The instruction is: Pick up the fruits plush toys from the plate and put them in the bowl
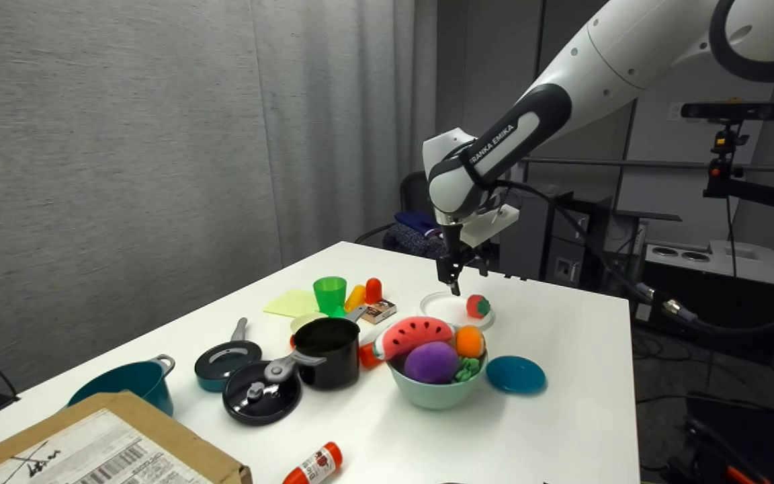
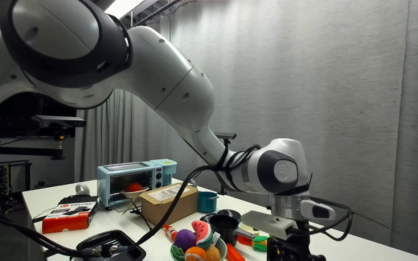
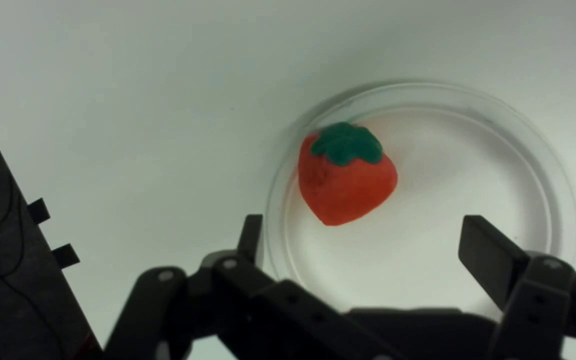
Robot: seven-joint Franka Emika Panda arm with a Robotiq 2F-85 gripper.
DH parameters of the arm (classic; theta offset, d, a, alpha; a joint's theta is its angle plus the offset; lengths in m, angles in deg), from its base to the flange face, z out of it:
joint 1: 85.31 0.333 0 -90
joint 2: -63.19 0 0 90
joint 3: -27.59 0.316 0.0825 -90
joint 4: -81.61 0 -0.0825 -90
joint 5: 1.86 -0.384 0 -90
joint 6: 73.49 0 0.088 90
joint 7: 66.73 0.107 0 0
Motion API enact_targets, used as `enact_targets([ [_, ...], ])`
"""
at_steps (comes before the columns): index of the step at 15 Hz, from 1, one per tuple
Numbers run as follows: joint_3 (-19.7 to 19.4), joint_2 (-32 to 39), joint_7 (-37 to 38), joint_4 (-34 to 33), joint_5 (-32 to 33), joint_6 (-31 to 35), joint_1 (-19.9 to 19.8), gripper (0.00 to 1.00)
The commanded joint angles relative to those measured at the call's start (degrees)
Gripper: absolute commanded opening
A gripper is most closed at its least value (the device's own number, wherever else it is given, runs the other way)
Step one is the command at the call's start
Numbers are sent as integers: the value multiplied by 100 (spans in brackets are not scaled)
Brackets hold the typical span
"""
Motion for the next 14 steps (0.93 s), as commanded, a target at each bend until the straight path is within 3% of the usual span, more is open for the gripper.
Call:
enact_targets([
  [1,174,313,-234,-267,-405,-165,-279,100],
  [4,260,415,-420,-252,-676,25,-444,100],
  [5,258,452,-431,-291,-730,7,-465,75],
  [6,238,475,-446,-313,-731,-13,-463,72],
  [14,184,552,-501,-463,-626,-58,-448,12],
])
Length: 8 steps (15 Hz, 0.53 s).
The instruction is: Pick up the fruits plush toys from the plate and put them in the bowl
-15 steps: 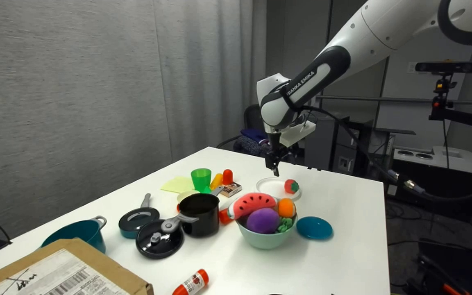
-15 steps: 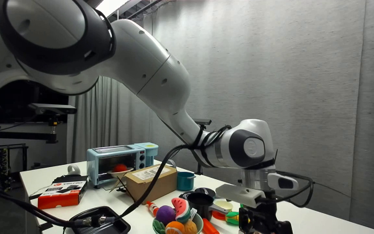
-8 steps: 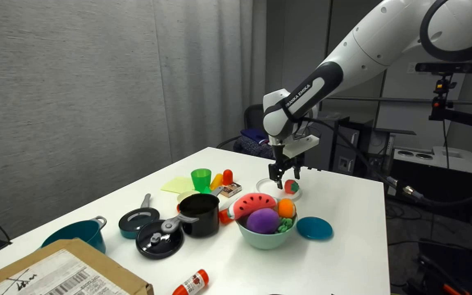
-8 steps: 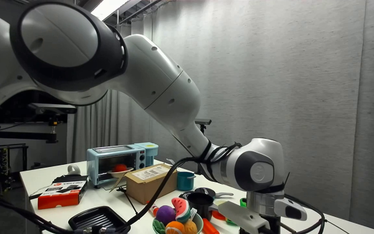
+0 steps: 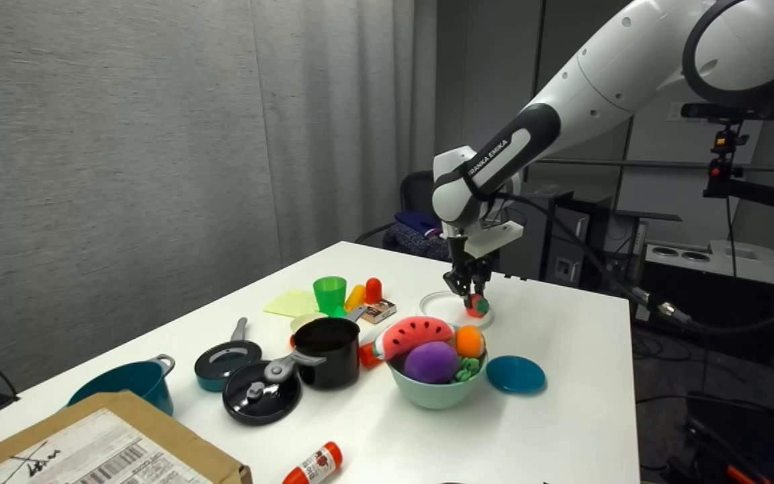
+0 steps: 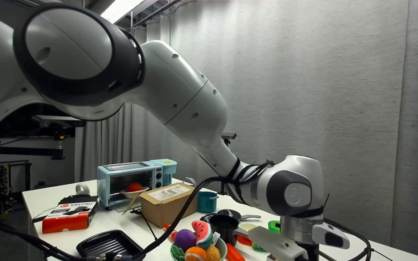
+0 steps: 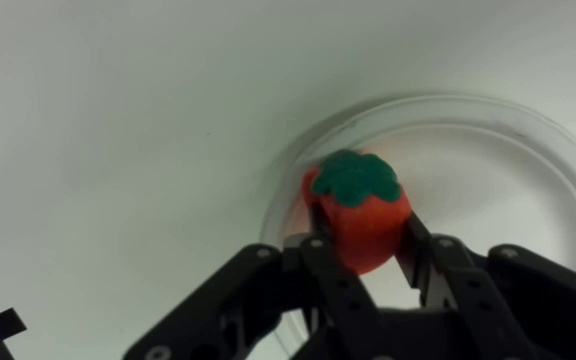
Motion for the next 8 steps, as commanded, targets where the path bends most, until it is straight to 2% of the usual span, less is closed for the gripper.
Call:
enact_targets([
  [1,91,98,-237,-264,-95,-155,-95,5],
  [3,342,-100,-521,-236,-391,-427,-184,0],
  [8,921,-859,-1577,-5,-1085,-709,-264,3],
])
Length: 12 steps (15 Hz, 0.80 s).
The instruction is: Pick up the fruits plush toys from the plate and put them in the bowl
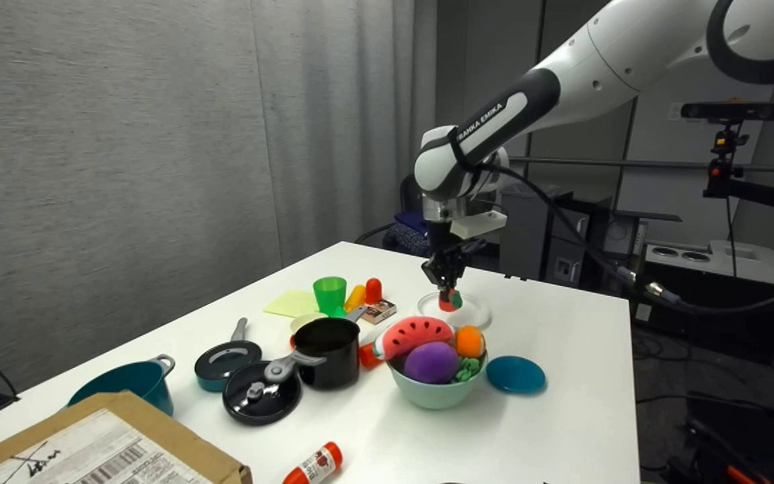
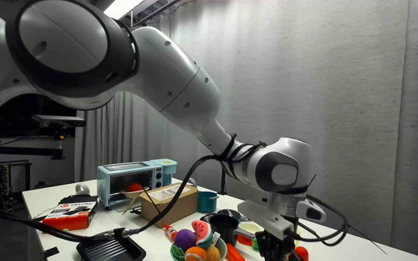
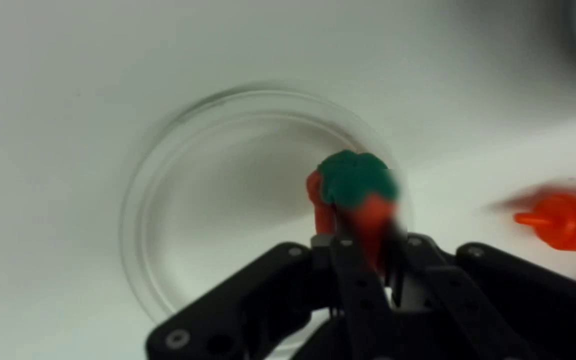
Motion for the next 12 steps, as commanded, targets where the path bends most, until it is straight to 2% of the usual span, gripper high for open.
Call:
enact_targets([
  [1,380,-646,-804,131,-494,-423,-150,3],
  [6,508,-974,-1375,-81,-894,-1322,-121,3],
  [9,451,-882,-1287,-148,-1161,-1904,-91,3],
  [12,406,-748,-1252,-148,-1302,-2158,-89,3],
])
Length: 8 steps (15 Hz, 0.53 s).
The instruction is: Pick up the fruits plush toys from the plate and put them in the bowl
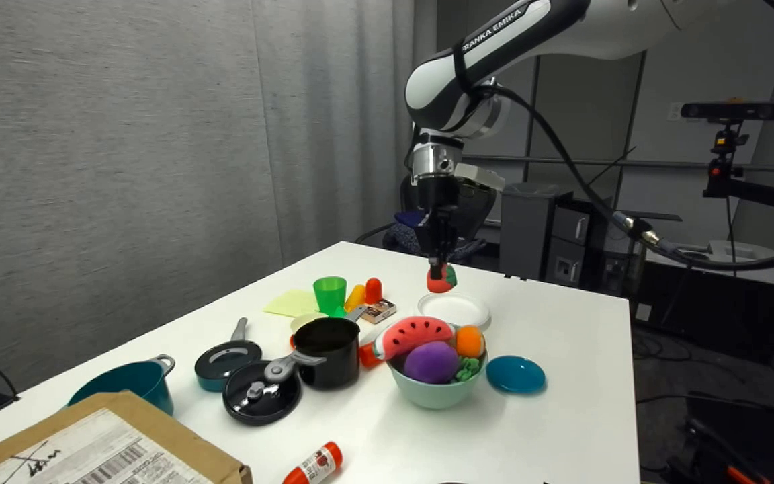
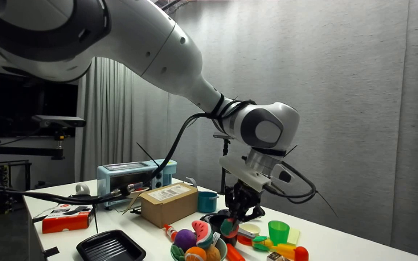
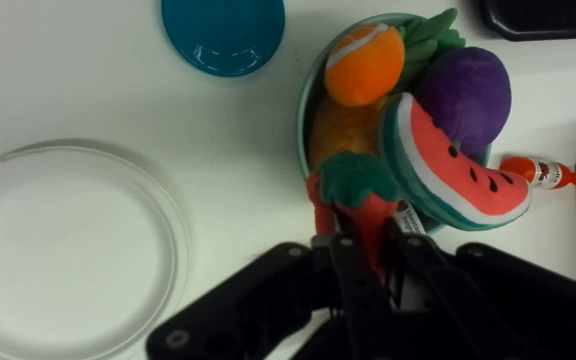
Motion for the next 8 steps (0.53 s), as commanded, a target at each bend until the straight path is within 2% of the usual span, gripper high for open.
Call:
enact_targets([
  [1,27,213,-222,-124,-409,-348,-138,3],
  [8,36,473,-554,-16,-690,-232,-247,3],
])
